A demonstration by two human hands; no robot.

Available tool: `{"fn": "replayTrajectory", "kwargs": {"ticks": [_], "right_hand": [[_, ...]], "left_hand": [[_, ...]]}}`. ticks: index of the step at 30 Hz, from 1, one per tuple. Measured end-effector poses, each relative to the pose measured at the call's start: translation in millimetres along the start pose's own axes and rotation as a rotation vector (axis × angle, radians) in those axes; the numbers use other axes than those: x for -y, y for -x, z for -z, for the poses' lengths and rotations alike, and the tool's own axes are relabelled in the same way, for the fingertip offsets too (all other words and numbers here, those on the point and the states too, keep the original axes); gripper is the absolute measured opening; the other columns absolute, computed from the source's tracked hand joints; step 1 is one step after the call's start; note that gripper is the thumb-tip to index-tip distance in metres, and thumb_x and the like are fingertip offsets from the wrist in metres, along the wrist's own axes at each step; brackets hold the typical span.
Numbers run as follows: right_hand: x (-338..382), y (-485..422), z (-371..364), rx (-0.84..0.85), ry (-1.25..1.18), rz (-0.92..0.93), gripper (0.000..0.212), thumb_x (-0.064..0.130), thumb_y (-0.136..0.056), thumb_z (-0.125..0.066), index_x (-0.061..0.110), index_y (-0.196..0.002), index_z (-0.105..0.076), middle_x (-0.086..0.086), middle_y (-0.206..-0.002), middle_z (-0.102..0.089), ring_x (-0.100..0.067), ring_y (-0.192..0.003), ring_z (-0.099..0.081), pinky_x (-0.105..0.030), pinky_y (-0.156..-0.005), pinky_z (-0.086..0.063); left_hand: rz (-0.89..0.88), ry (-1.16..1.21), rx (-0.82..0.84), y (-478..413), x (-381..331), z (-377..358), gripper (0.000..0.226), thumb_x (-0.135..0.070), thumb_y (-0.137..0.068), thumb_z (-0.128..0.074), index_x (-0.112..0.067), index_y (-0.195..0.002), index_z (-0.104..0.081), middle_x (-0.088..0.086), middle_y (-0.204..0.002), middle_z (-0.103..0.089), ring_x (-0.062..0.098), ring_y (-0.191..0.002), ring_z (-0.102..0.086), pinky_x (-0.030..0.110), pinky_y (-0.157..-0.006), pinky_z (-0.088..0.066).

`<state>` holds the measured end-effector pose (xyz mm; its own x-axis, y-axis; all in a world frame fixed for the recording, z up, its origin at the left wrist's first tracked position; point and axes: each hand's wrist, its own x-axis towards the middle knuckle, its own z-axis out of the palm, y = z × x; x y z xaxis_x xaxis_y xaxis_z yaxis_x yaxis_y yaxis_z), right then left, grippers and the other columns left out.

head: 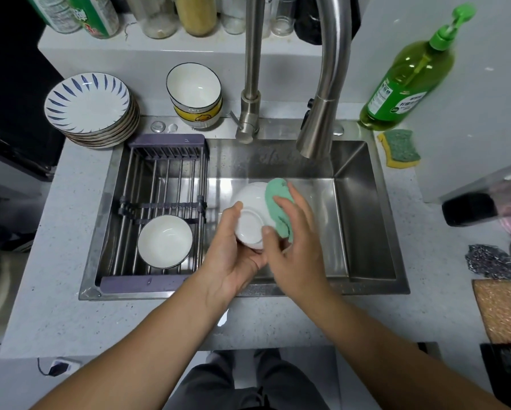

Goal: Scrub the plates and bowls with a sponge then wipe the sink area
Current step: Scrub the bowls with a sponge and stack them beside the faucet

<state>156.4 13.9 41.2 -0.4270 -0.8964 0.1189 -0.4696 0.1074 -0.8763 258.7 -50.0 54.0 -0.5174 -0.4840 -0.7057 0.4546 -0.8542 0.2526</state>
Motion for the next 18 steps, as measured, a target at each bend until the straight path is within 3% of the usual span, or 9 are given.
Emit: {"fn": "replayTrajectory", "kwargs": {"ticks": [3,7,10,12,15,18], "right_hand": [[-0.2,-4.7,4.1,-0.053,-0.001,-0.028,0.054,0.028,-0.085,-0.071,0.021,-0.131,-0.045,0.007,-0.149,-0.037,-0.008,-0.137,-0.038,-0.027,-0.109,-0.041],[-0.9,-23.4,24.9,0.102,-0.09,-0.073,0.05,0.026,-0.085,-0.073,0.027,-0.128,-0.048,0.008,-0.14,-0.046,-0.006,-0.128,-0.047,-0.026,-0.105,-0.044],[-4.1,-31.9,41.4,0.315,-0.13,-0.102,0.043,0.025,-0.087,-0.073,0.027,-0.125,-0.053,0.008,-0.129,-0.055,-0.004,-0.114,-0.057,-0.022,-0.092,-0.05],[-4.7,-36.1,44.2,0.384,-0.126,-0.096,0.038,0.024,-0.088,-0.071,0.027,-0.123,-0.056,0.005,-0.126,-0.058,-0.004,-0.11,-0.059,-0.016,-0.088,-0.049],[1.6,-41.4,40.0,0.302,-0.237,-0.194,0.032,0.03,-0.096,-0.049,0.026,-0.126,-0.061,0.008,-0.132,-0.058,-0.001,-0.121,-0.055,-0.019,-0.102,-0.043],[7.9,-28.0,32.0,0.256,-0.094,-0.073,0.041,0.025,-0.104,-0.036,0.023,-0.14,-0.054,0.016,-0.147,-0.044,0.006,-0.138,-0.035,-0.019,-0.116,-0.026]], "left_hand": [[0.074,-0.136,0.068,1.4,0.8,4.7,0.059,-0.043,-0.095,-0.06,-0.009,-0.142,-0.056,0.02,-0.13,-0.069,0.034,-0.11,-0.071,0.047,-0.09,-0.061],[0.071,-0.438,0.134,-1.9,-18.8,16.1,0.064,-0.044,-0.091,-0.067,-0.015,-0.147,-0.053,0.018,-0.143,-0.061,0.034,-0.125,-0.064,0.052,-0.105,-0.052],[-0.008,-0.674,0.16,-4.0,-35.0,19.1,0.064,-0.028,-0.081,-0.077,-0.018,-0.141,-0.056,0.012,-0.13,-0.07,0.027,-0.112,-0.071,0.049,-0.092,-0.06],[0.002,-0.797,0.19,-3.8,-38.7,15.8,0.062,-0.021,-0.077,-0.081,-0.02,-0.136,-0.061,0.009,-0.123,-0.073,0.027,-0.108,-0.072,0.05,-0.092,-0.06],[-0.027,-0.712,0.142,-5.7,-33.2,9.6,0.057,-0.011,-0.079,-0.08,-0.018,-0.133,-0.063,0.009,-0.112,-0.075,0.024,-0.095,-0.074,0.05,-0.081,-0.063],[-0.058,-0.52,0.116,-7.4,-28.5,10.4,0.053,-0.015,-0.082,-0.069,-0.02,-0.134,-0.062,0.009,-0.111,-0.074,0.025,-0.093,-0.074,0.051,-0.077,-0.063]]}}
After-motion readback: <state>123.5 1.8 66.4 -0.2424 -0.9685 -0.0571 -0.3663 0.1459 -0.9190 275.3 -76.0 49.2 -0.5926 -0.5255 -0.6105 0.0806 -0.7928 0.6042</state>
